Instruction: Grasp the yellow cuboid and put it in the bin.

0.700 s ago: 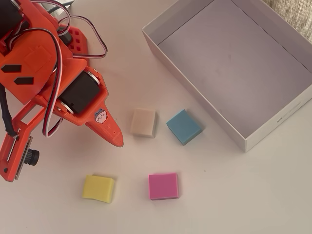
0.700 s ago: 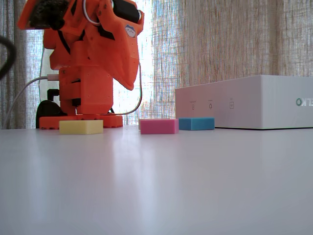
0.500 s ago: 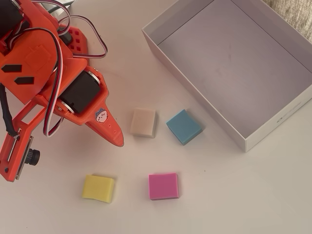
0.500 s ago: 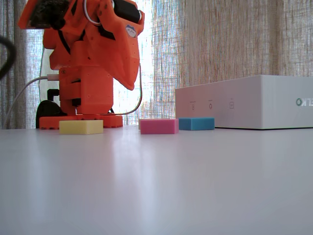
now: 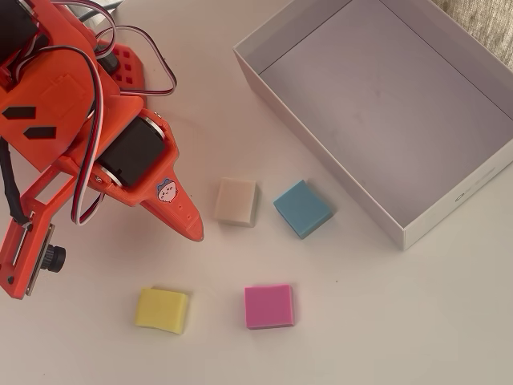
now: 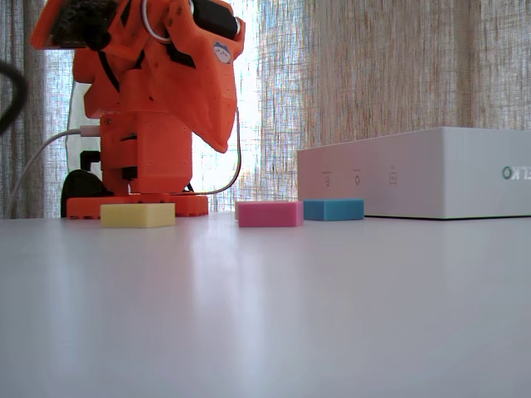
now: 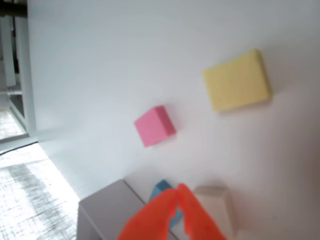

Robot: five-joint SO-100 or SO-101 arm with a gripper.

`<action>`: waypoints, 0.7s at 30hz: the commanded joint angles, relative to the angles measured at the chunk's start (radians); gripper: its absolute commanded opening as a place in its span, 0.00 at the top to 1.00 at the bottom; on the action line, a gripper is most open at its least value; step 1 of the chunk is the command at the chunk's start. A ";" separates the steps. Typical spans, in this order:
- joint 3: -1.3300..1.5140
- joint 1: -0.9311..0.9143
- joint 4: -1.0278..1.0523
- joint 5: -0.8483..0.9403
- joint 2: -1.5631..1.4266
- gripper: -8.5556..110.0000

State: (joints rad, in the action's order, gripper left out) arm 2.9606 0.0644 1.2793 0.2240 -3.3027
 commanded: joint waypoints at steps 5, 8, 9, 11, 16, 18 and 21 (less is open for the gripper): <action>-0.005 0.003 0.005 0.012 -0.006 1.00; -0.005 0.003 0.005 0.012 -0.006 1.00; -0.005 0.003 0.005 0.012 -0.006 1.00; -0.005 0.003 0.005 0.012 -0.006 1.00; -0.005 0.014 0.005 0.025 -0.006 1.00; -0.005 0.018 0.005 0.035 -0.006 0.99; -0.005 0.020 0.006 0.038 -0.006 0.98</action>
State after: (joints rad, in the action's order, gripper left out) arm 2.9606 0.0844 1.2793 0.2516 -3.3027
